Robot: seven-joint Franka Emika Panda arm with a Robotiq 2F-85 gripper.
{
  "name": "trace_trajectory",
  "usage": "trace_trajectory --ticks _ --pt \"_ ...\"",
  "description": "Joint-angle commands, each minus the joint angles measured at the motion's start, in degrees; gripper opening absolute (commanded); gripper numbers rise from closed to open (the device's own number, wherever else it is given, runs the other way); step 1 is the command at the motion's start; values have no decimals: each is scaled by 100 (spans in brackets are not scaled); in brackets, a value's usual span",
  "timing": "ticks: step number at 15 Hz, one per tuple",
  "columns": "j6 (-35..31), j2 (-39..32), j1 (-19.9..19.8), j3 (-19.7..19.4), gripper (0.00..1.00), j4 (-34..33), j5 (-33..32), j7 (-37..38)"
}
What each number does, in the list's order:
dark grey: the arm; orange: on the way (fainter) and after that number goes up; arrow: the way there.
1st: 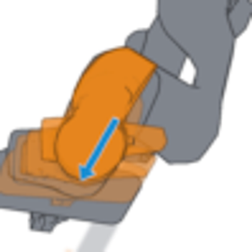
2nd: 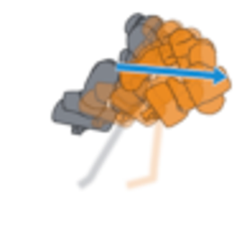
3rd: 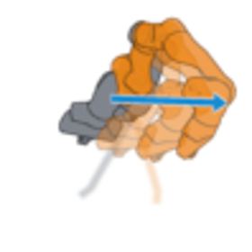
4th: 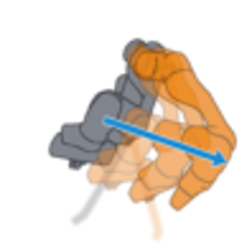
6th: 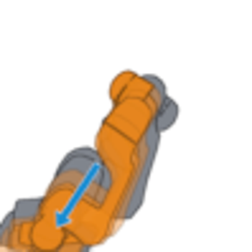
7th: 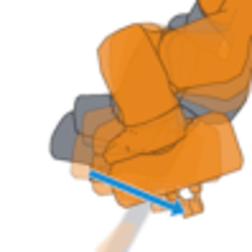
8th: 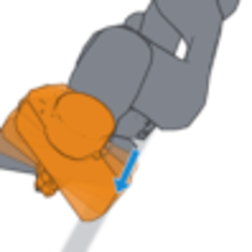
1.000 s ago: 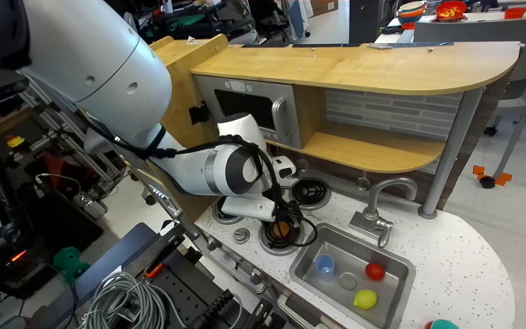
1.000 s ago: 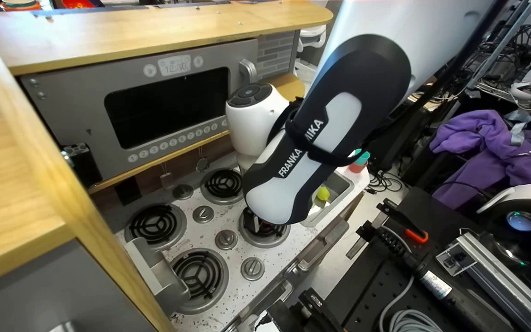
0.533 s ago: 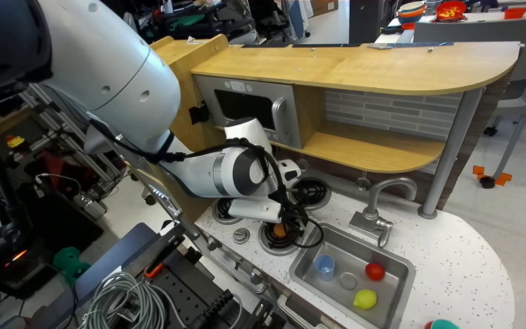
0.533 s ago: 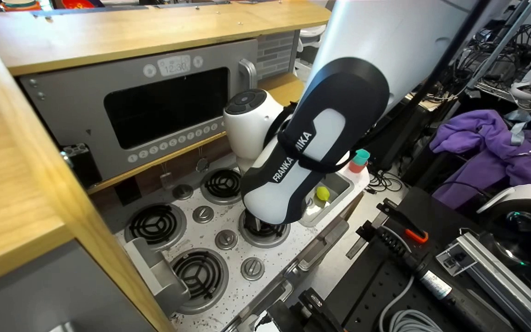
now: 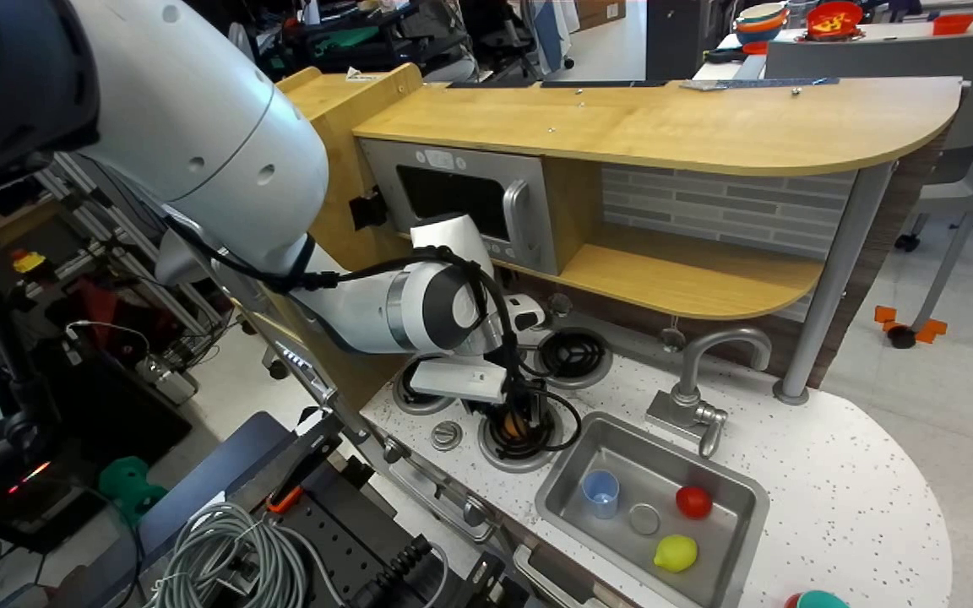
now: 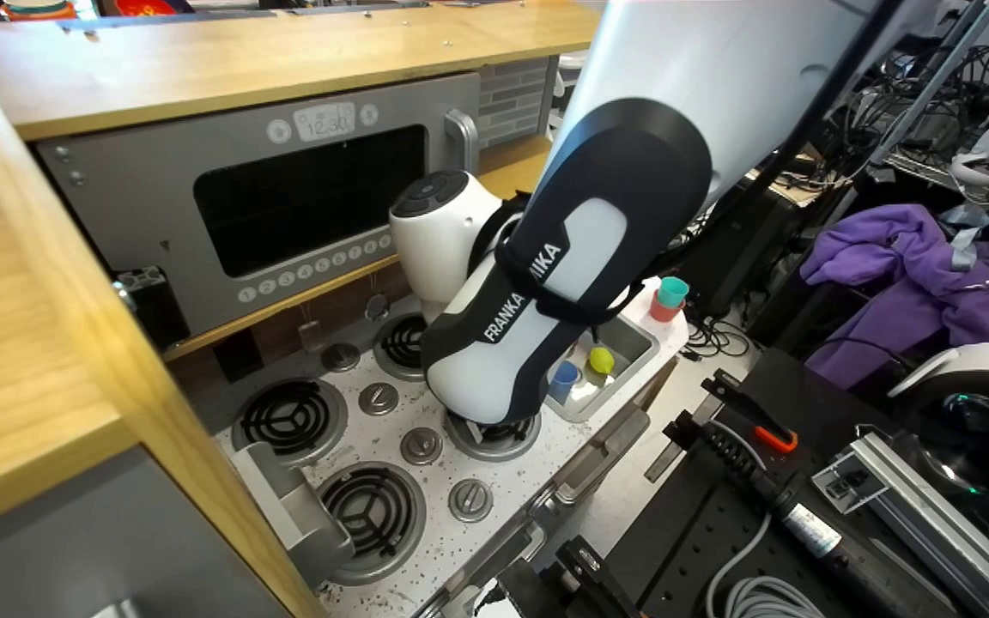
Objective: Pick up the orange toy from the top of the stove and put it on the countertop.
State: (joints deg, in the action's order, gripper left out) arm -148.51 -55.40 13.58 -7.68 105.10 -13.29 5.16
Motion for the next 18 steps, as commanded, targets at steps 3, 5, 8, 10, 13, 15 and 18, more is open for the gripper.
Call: trace_trajectory --ticks 3,5,8,10,13,15,18 --pt "83 -1 -69 38 18 -46 -40 33" --pt "2 83 -123 9 17 75 -42 19" --pt "-252 364 -281 -8 17 467 1 -9" --pt "-409 625 -513 -29 17 745 72 -80" --pt "-436 1045 -1018 11 17 1139 212 -246" --pt "-486 1281 -1383 29 17 1267 344 -307" --pt "-276 1324 -1891 47 17 940 746 -342"
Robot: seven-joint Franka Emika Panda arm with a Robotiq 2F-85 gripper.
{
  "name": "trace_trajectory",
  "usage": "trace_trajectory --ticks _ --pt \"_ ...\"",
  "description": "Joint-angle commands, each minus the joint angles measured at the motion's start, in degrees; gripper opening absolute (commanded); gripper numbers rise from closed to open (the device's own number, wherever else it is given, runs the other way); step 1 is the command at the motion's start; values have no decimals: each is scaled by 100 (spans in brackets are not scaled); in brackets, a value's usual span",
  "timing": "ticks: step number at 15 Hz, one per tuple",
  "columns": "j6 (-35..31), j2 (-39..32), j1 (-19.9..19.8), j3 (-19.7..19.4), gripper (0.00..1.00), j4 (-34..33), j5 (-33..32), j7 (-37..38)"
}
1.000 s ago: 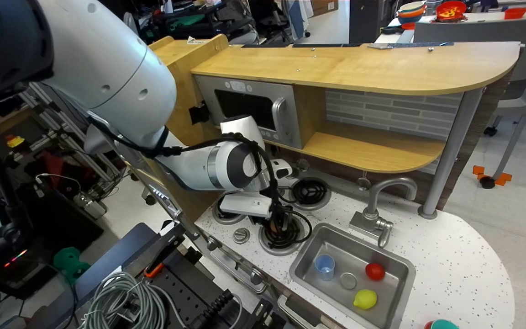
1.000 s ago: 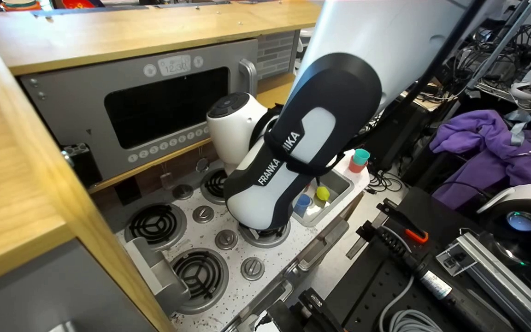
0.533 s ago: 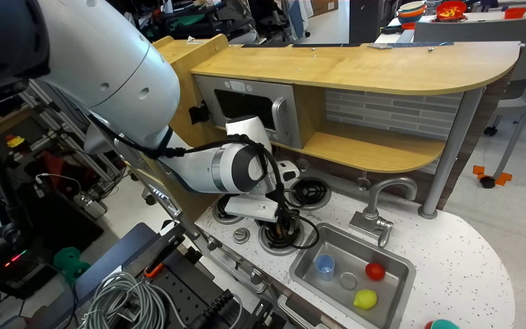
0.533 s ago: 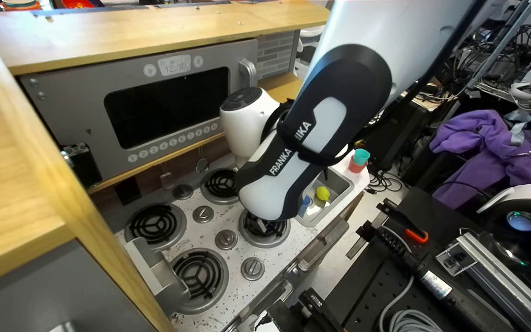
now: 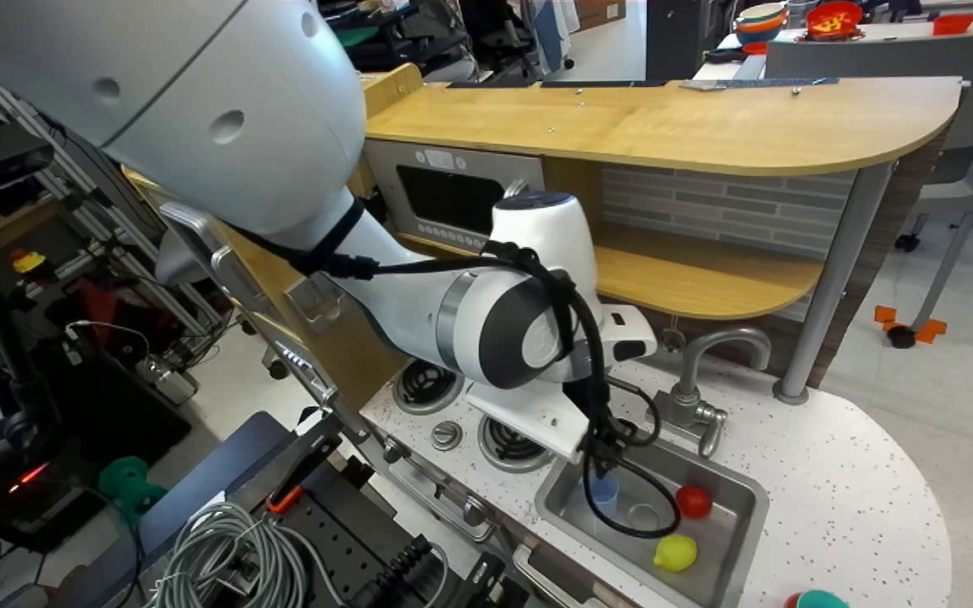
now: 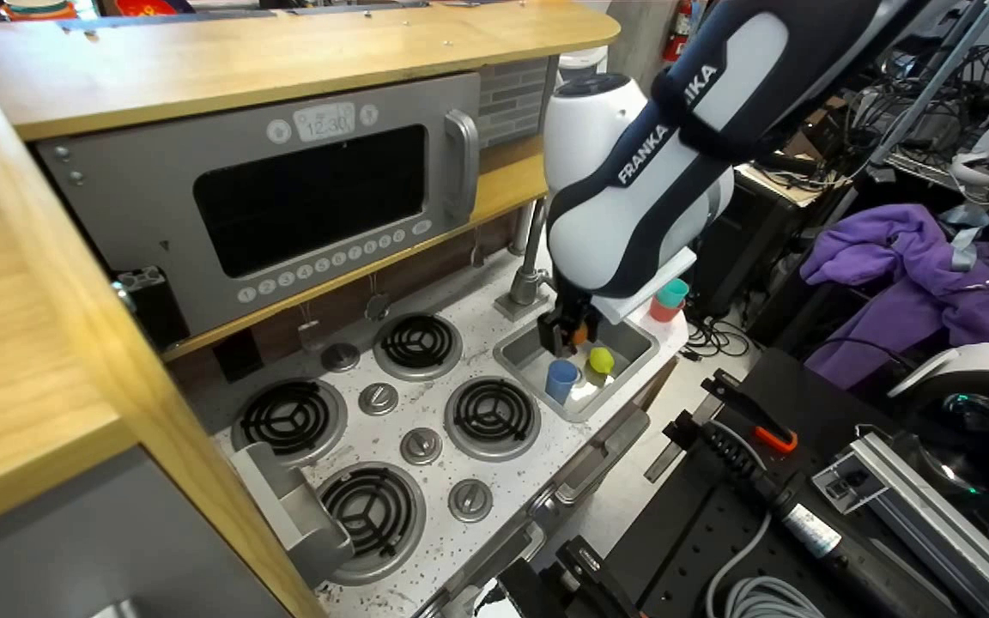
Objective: Pick up the orange toy from the top of the stove and put it on the countertop.
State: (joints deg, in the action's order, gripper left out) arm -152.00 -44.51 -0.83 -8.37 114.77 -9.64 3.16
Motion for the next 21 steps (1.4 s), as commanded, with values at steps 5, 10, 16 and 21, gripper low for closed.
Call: trace_trajectory --ticks 5,10,16,21 --pt "376 -77 -831 -120 17 -924 700 35" --pt "1032 -544 -1171 -283 17 -2156 828 140" --pt "1790 -1459 -1553 -318 17 -3554 867 214" --pt "2434 -2396 -1678 -286 17 -4842 864 342"
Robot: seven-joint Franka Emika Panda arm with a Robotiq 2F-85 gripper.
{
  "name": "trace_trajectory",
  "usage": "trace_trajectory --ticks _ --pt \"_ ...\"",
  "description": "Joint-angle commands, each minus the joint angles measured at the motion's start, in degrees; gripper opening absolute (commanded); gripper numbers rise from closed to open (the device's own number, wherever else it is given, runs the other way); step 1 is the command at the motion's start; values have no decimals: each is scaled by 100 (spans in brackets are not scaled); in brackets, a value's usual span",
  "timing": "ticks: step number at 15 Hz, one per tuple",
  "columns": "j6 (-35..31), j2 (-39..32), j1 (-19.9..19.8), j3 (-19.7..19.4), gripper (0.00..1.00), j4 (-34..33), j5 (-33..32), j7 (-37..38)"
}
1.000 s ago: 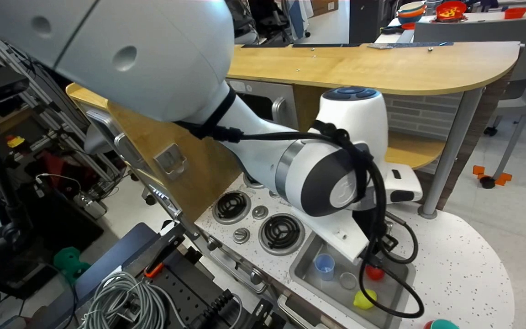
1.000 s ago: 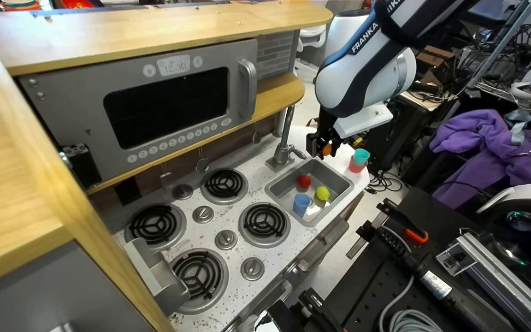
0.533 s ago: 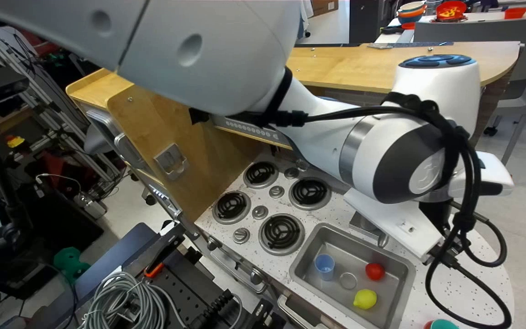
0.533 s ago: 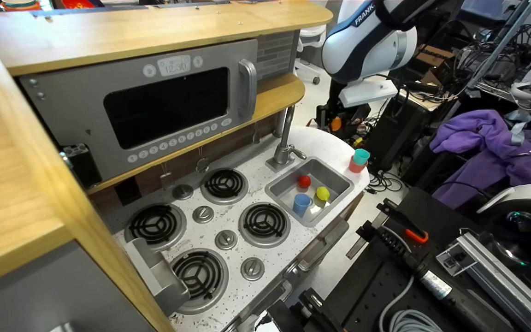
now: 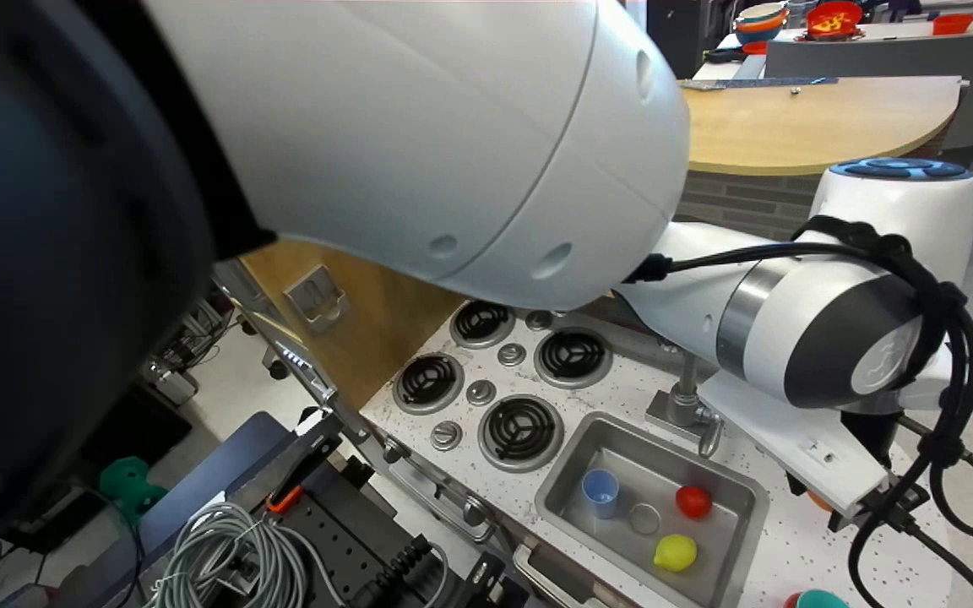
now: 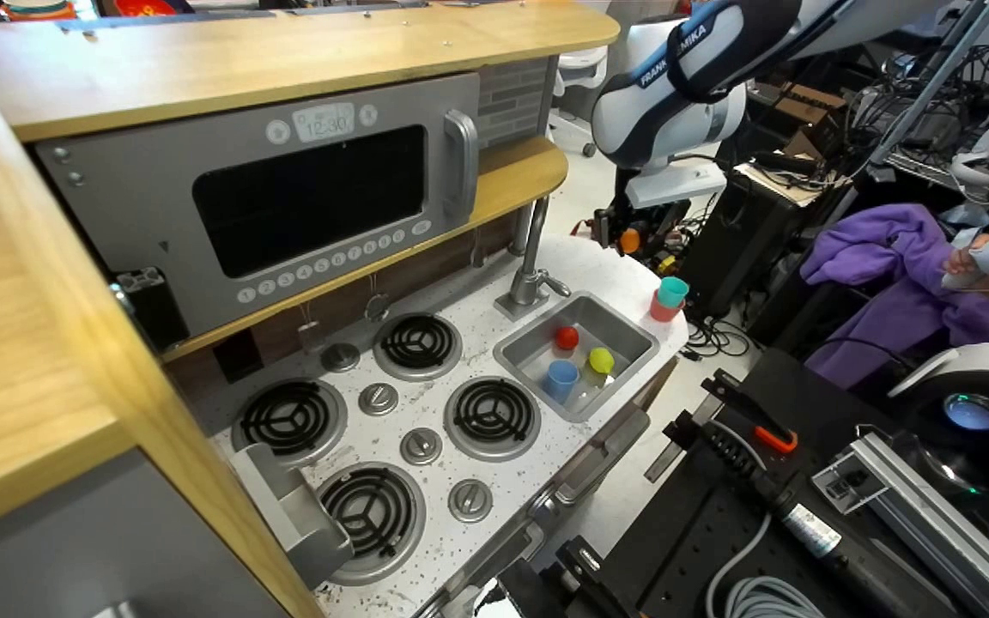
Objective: Pick up the orange toy from the top of the stove and put it on the countertop.
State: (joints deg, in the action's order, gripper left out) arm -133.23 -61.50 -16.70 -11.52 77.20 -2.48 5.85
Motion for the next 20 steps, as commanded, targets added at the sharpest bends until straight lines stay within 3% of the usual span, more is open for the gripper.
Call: trace_trajectory --ticks 1,11,12,14,15,16,18,20 --pt "704 -885 -86 24 17 -1338 135 112" --pt "1871 -2665 -132 -5 17 -3657 32 424" --pt "1985 -2722 -144 -3 17 -3772 25 416" --pt "1785 -2238 -76 45 17 -3026 -61 412" --pt "1853 -2276 -65 28 67 -3096 -83 388" --pt "1922 -2427 -66 9 69 -3341 -78 347" --pt "1899 -2426 -108 21 83 -3432 -118 160" --pt "1648 -2219 -85 18 98 -3138 -227 12"
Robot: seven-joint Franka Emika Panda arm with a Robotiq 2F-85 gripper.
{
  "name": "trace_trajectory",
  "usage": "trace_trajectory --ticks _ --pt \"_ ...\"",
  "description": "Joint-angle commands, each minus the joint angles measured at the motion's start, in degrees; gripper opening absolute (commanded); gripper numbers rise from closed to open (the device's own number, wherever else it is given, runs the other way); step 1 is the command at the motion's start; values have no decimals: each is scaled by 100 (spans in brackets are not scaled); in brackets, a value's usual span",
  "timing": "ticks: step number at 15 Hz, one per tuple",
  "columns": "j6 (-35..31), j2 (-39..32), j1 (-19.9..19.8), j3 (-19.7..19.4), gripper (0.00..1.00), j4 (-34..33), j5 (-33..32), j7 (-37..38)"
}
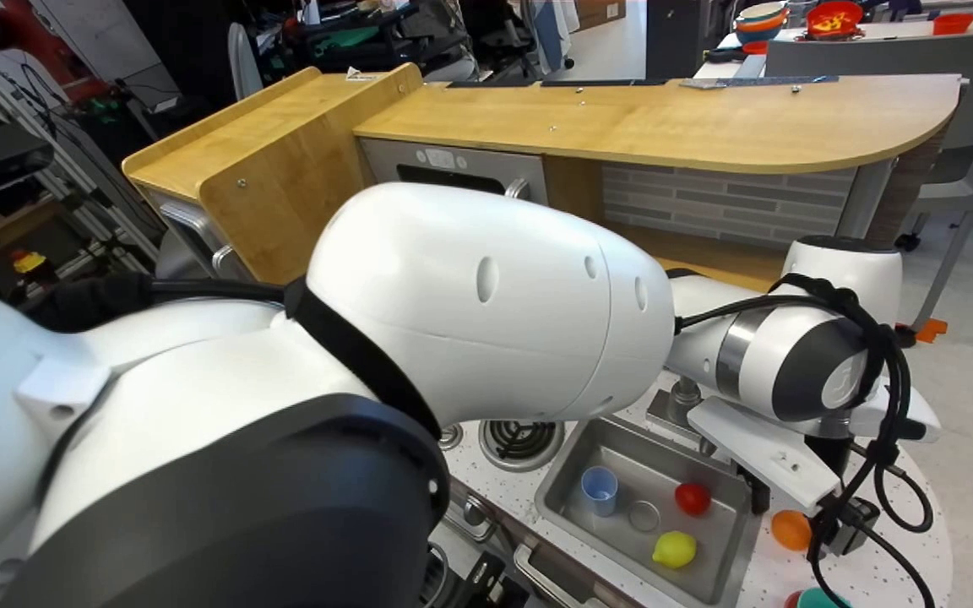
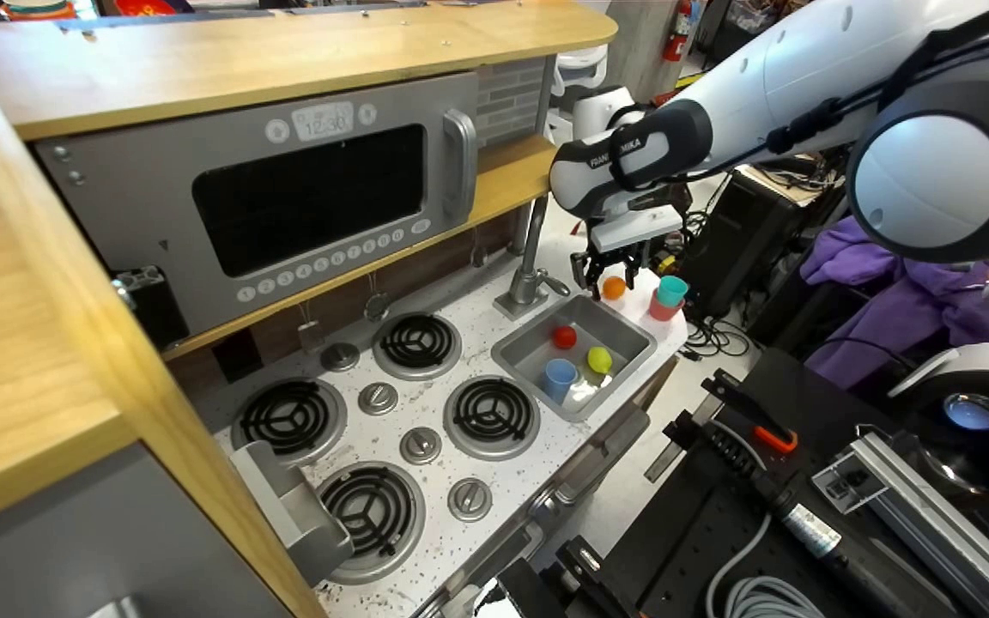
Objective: Pick up the orange toy from the top of the stove and put it on the countertop.
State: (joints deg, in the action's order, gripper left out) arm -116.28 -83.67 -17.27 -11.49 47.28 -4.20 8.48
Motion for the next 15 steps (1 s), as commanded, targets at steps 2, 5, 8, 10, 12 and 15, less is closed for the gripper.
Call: trace_trajectory --ticks 2,5,8,10,12,15 --pt "-281 197 -28 22 100 150 -145 -396" --pt "-728 518 -29 25 100 668 -167 -514" --pt "-1199 1032 -42 42 100 1465 -140 -650" --pt "-1480 1390 -103 87 100 1972 -122 -829" --pt "-1736 1741 -170 137 100 2470 -85 -1040" --pt "-2192 2243 -267 245 100 3223 -52 -1432"
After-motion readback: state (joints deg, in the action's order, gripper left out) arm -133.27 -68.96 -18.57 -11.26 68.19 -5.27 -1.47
